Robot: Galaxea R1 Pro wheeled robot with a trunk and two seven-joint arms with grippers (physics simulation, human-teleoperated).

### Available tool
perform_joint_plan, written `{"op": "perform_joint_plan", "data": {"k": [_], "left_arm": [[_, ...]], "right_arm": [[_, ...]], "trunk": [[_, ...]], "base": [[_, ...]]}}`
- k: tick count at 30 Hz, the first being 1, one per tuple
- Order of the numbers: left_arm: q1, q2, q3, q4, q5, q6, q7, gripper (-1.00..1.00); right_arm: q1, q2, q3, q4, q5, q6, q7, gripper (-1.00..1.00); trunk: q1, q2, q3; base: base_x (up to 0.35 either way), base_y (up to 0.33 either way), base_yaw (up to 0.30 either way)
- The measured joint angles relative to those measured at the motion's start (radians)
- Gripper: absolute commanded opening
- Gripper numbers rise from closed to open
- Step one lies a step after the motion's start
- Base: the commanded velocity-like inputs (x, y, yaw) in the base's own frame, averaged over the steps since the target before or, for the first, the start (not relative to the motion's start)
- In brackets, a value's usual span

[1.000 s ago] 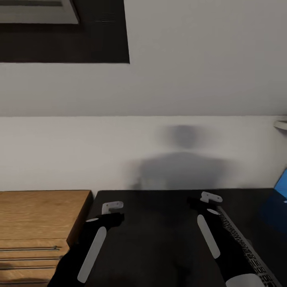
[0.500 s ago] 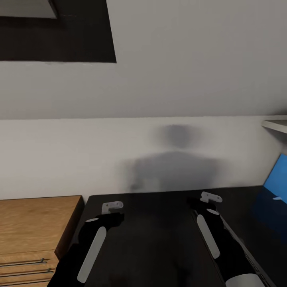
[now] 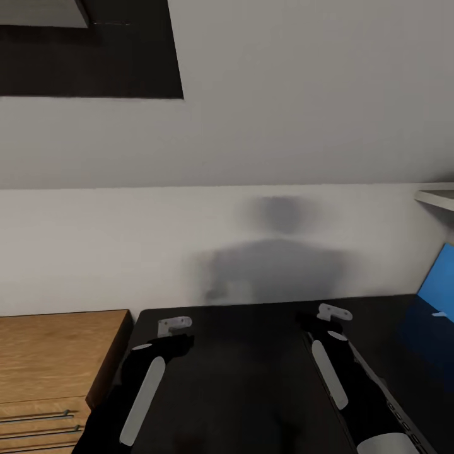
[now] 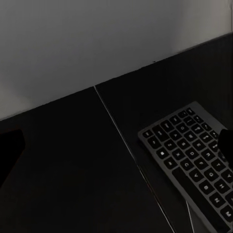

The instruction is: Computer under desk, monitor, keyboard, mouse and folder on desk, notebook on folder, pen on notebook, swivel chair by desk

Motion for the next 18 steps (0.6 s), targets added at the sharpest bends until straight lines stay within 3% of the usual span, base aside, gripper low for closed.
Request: {"op": "perform_joint_plan", "data": {"k": [2,3,5,7,12,15,18], "left_arm": [[0.000,0.000,0.026,-0.004,0.002,0.000,-0.001,1.00],[0.000,0.000,0.051,-0.009,0.002,0.000,-0.001,1.00],[0.000,0.000,0.057,-0.011,0.004,0.000,-0.001,1.00],[0.000,-0.001,0.062,-0.012,0.004,0.000,-0.001,1.00],[0.000,-0.001,0.063,-0.013,0.004,0.000,-0.001,1.00],[0.000,-0.001,0.064,-0.014,0.004,0.000,-0.001,1.00],[0.000,-0.001,0.064,-0.015,0.004,0.000,-0.001,1.00]], "right_arm": [[-0.001,-0.002,-0.001,0.038,0.000,-0.028,0.000,1.00],[-0.007,-0.025,-0.004,0.130,-0.001,-0.094,-0.001,1.00],[-0.023,-0.050,-0.005,0.213,-0.002,-0.144,-0.001,1.00],[-0.091,-0.092,-0.008,0.364,-0.005,-0.228,0.001,1.00],[-0.189,-0.146,-0.009,0.569,-0.012,-0.330,0.002,1.00],[-0.292,-0.203,-0.010,0.790,-0.013,-0.435,0.001,1.00],[-0.317,-0.224,-0.022,0.849,-0.021,-0.455,0.007,1.00]], "trunk": [[0.000,0.000,0.000],[0.000,0.000,0.000],[0.000,0.000,0.000],[0.000,0.000,0.000],[0.000,0.000,0.000],[0.000,0.000,0.000],[0.000,0.000,0.000]], "base": [[0.000,0.000,0.000],[0.000,0.000,0.000],[0.000,0.000,0.000],[0.000,0.000,0.000],[0.000,0.000,0.000],[0.000,0.000,0.000],[0.000,0.000,0.000]]}}
